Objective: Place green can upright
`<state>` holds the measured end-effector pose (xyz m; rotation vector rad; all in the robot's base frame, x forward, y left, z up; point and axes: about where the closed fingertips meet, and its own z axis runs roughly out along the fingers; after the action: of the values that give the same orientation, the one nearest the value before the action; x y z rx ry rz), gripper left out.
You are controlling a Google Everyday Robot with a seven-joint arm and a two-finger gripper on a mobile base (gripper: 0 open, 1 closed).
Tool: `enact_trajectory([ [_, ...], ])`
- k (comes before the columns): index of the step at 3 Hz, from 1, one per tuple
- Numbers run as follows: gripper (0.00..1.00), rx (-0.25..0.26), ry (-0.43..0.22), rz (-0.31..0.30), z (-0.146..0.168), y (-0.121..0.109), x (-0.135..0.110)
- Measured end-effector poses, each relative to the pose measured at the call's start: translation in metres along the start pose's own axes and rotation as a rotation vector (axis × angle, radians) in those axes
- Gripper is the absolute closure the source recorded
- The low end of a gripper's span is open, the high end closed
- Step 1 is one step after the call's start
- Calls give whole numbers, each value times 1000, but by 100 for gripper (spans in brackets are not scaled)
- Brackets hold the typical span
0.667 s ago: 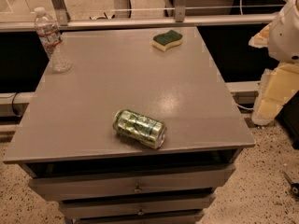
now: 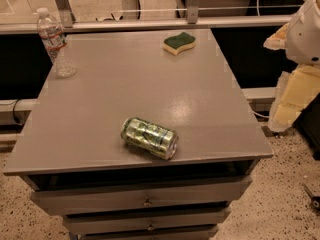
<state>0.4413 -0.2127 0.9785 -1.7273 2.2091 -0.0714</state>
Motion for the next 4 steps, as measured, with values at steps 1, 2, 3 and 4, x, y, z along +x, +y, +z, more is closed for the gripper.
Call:
enact_trajectory([
  [1,0,-36,-33,-19,12,11,-34],
  [2,0,-99,-32,-3,46,38,-104],
  [3,0,-134,-24,33,66,56,-139],
  [4,0,-160,-27,45,90,76,-181],
])
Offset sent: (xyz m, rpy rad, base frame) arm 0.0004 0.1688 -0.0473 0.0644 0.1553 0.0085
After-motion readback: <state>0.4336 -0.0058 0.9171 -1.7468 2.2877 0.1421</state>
